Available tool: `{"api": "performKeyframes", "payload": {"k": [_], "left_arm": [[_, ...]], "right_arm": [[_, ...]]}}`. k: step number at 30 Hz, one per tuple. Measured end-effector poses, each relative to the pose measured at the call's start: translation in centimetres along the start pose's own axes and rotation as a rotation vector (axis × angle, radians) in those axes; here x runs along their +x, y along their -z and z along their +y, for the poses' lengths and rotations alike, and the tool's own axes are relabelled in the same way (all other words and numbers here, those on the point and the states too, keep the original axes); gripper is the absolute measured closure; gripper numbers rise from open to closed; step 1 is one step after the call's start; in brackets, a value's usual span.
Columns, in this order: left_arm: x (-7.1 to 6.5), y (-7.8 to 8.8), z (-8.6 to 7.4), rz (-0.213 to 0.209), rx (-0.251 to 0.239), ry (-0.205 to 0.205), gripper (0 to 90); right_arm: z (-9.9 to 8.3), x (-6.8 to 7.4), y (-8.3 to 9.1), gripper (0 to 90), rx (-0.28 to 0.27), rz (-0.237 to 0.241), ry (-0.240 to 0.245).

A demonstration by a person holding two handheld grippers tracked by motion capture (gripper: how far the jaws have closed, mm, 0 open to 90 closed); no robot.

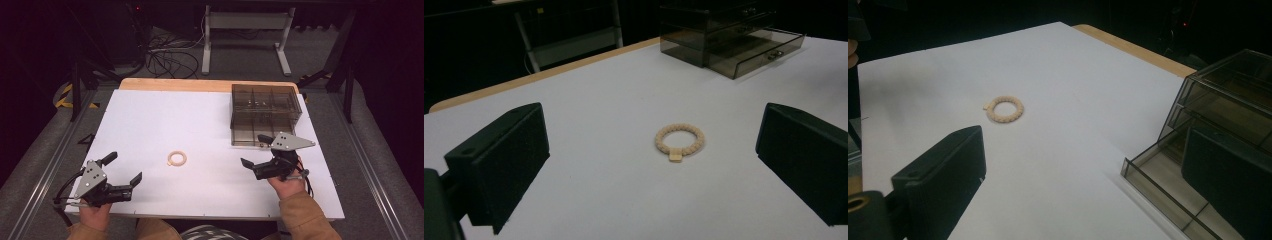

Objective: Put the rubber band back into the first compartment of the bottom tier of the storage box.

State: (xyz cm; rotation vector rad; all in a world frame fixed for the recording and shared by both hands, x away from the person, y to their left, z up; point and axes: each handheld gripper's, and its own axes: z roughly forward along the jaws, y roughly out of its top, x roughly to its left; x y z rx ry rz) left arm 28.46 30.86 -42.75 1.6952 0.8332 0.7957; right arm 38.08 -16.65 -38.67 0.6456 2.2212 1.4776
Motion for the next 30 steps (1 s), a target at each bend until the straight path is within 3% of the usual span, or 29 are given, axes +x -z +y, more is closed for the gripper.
{"api": "performKeyframes", "payload": {"k": [9,18,30], "left_arm": [[0.0,-0.1,0.0,-0.005,0.003,-0.002,1.2],[0.1,-0.1,0.0,-0.004,0.003,0.001,1.2],[0.1,-0.2,0.0,-0.006,0.002,0.0,1.3]], "right_arm": [[0.6,-0.4,-0.4,4.9,0.0,0.008,-0.008],[1.0,-0.7,-0.9,7.0,-0.002,0.046,-0.035],[1.3,-0.3,-1.2,16.9,0.023,0.033,-0.004]]}}
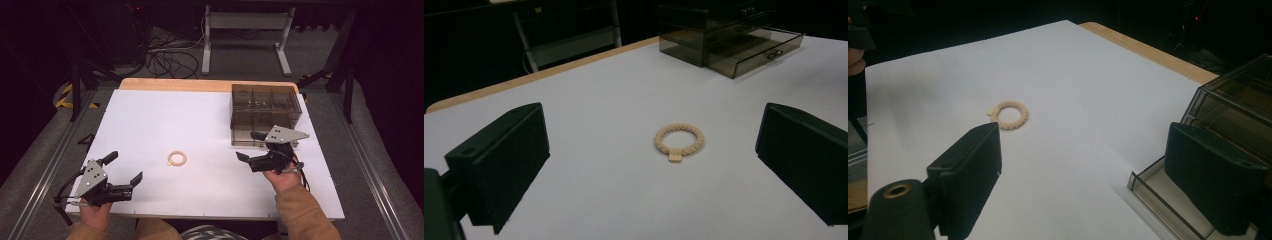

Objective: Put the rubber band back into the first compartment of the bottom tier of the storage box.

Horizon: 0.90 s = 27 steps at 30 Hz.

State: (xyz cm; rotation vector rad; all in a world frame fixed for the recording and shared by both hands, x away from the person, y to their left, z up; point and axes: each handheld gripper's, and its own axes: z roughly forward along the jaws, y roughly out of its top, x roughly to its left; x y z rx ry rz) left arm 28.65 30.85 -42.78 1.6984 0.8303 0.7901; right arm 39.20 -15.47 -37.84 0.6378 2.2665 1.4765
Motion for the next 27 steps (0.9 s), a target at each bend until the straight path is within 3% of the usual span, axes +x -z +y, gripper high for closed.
{"api": "performKeyframes", "payload": {"k": [8,16,27], "left_arm": [[0.0,0.0,0.0,-0.003,0.001,-0.004,1.3],[0.1,-0.1,0.0,-0.003,0.001,-0.004,1.3],[0.2,-0.1,0.0,-0.005,-0.001,-0.002,1.4]], "right_arm": [[0.6,0.6,-1.3,20.0,0.019,0.017,0.031],[1.6,1.5,-4.4,22.9,0.048,0.067,0.054],[1.8,1.7,-8.2,24.7,0.059,0.129,0.009]]}}
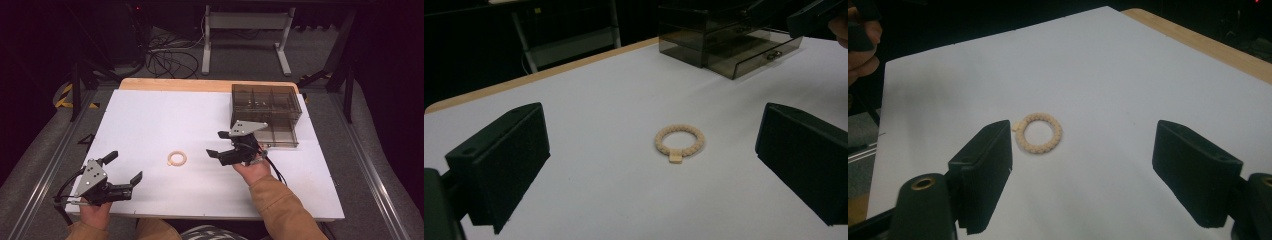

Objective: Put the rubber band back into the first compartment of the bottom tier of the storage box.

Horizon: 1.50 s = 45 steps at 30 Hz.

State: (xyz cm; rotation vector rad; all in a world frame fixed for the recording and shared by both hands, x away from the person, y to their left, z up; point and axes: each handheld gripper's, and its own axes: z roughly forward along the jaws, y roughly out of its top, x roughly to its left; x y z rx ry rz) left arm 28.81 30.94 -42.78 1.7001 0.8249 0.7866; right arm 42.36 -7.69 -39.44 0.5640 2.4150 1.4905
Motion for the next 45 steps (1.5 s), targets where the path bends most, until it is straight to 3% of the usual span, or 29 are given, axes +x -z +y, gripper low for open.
{"api": "performKeyframes", "payload": {"k": [6,16,27,45], "left_arm": [[0.0,-0.1,0.0,-0.002,0.0,-0.001,1.4],[0.0,-0.1,0.0,-0.001,0.001,0.005,1.5],[0.1,-0.2,0.0,-0.004,0.001,0.0,1.5],[0.1,-0.3,0.0,-0.008,0.003,-0.002,1.6]], "right_arm": [[0.0,0.0,-1.6,25.5,0.007,0.019,-0.009],[-0.3,0.5,-4.6,26.1,0.036,0.019,0.035],[-0.7,0.5,-6.5,26.1,0.049,0.046,0.029],[-1.4,1.0,-9.3,27.4,0.08,0.047,0.037]]}}
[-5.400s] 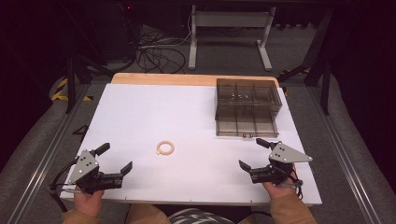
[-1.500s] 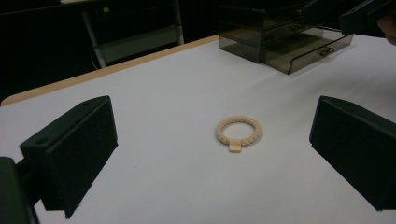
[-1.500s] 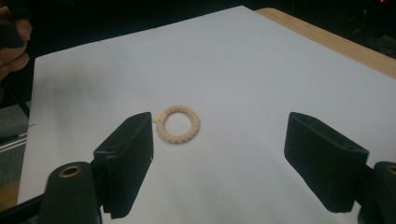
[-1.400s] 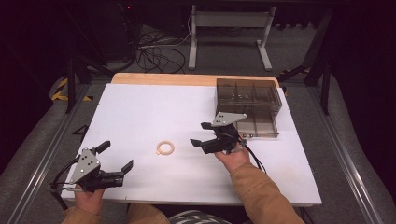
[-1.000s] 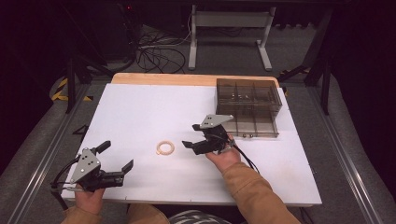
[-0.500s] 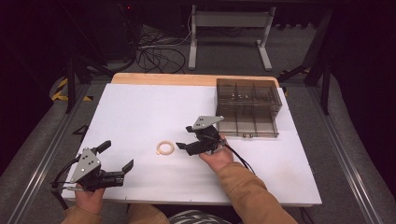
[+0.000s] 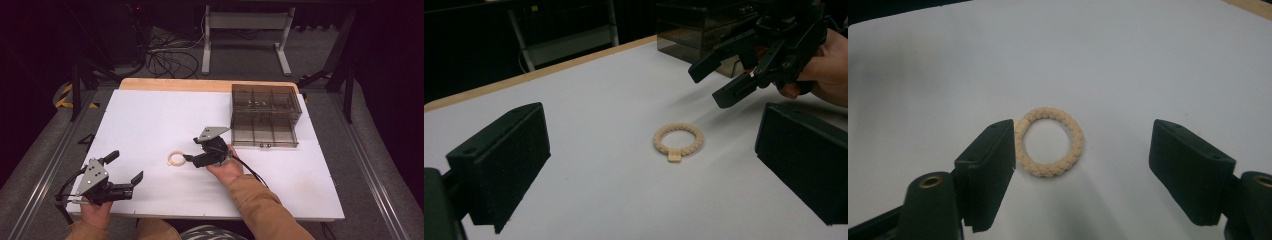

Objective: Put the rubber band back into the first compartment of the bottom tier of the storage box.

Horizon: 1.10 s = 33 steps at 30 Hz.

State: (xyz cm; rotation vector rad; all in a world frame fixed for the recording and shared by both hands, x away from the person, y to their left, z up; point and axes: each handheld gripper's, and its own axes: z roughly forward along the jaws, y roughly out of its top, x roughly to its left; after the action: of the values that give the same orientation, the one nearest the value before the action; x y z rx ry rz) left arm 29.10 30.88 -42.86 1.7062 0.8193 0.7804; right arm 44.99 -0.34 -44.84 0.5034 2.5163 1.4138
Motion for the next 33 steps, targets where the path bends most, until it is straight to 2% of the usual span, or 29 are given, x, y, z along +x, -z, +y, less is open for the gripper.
{"api": "performKeyframes", "payload": {"k": [11,14,26,29,33], "left_arm": [[-0.1,-0.1,0.0,-0.004,0.004,0.0,1.7],[-0.1,-0.1,0.0,-0.004,0.004,-0.004,1.7],[-0.1,-0.1,0.1,-0.005,0.001,-0.002,1.7],[-0.1,-0.1,0.1,-0.005,0.001,-0.003,1.7],[-0.1,-0.1,0.1,-0.004,0.001,0.0,1.7]], "right_arm": [[-0.3,0.2,-1.6,28.3,0.016,0.01,-0.013],[-0.3,0.3,-2.1,28.3,0.027,0.012,-0.003],[-0.3,0.5,-2.4,28.7,0.035,0.011,0.002],[-0.4,0.5,-2.5,31.1,0.036,0.018,-0.006],[-0.5,0.4,-2.7,40.6,0.043,0.026,-0.016]]}}
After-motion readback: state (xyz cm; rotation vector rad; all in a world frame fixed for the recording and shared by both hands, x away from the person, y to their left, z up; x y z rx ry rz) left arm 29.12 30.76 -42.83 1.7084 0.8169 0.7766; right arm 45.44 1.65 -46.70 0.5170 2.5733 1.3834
